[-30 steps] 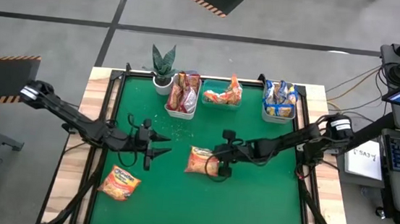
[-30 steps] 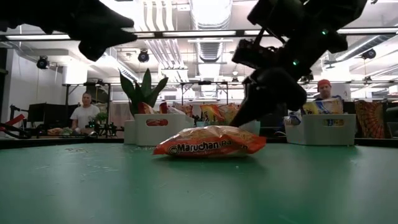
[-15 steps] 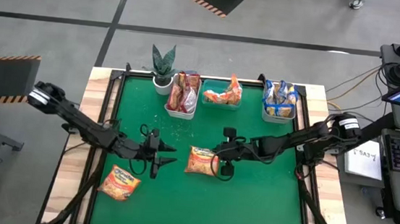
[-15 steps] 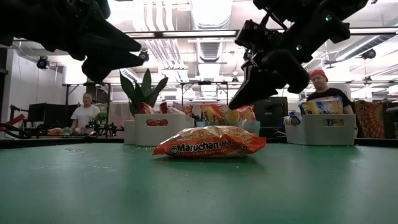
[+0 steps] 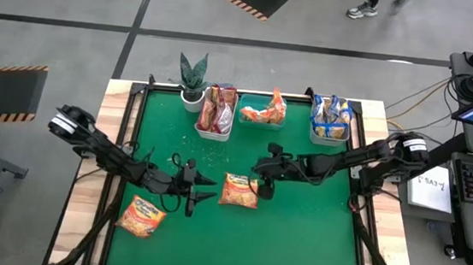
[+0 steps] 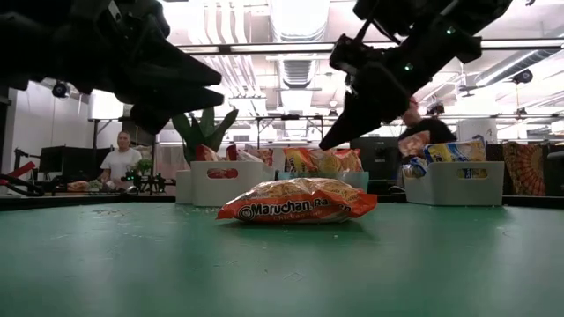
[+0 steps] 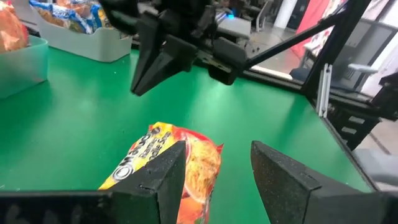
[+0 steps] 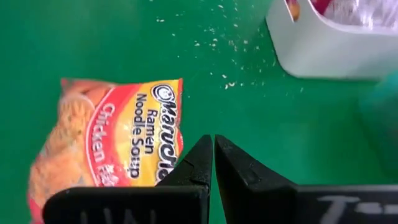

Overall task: Sort Maruchan noodles
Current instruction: Put the orange noodle pack into the green bin

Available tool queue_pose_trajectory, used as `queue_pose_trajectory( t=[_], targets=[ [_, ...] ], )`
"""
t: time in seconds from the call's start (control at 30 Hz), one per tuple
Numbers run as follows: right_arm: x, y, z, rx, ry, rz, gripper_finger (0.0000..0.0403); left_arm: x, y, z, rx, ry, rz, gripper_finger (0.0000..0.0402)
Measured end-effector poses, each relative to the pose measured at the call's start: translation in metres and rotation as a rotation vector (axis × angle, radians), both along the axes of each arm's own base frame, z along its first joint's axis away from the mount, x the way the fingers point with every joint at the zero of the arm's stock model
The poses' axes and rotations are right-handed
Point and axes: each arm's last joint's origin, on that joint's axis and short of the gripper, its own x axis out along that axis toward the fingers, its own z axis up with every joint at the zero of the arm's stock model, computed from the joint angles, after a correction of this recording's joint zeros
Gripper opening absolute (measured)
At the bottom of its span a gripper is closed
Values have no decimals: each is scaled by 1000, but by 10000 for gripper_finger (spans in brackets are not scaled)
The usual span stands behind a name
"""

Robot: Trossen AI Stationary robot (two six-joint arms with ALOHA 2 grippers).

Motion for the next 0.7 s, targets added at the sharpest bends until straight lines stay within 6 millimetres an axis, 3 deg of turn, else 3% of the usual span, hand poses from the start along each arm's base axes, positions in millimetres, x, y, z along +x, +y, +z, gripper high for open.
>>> queue_pose_trajectory(
  t=[0.27,0.7],
  targets=[
    [-2,-12,8,276,-33,-7,34,4,-2,-7,-20,-7,4,164],
    [1,-12,40,233,-127,41,103,4,-2,-6,-21,-15,7,164]
  ],
)
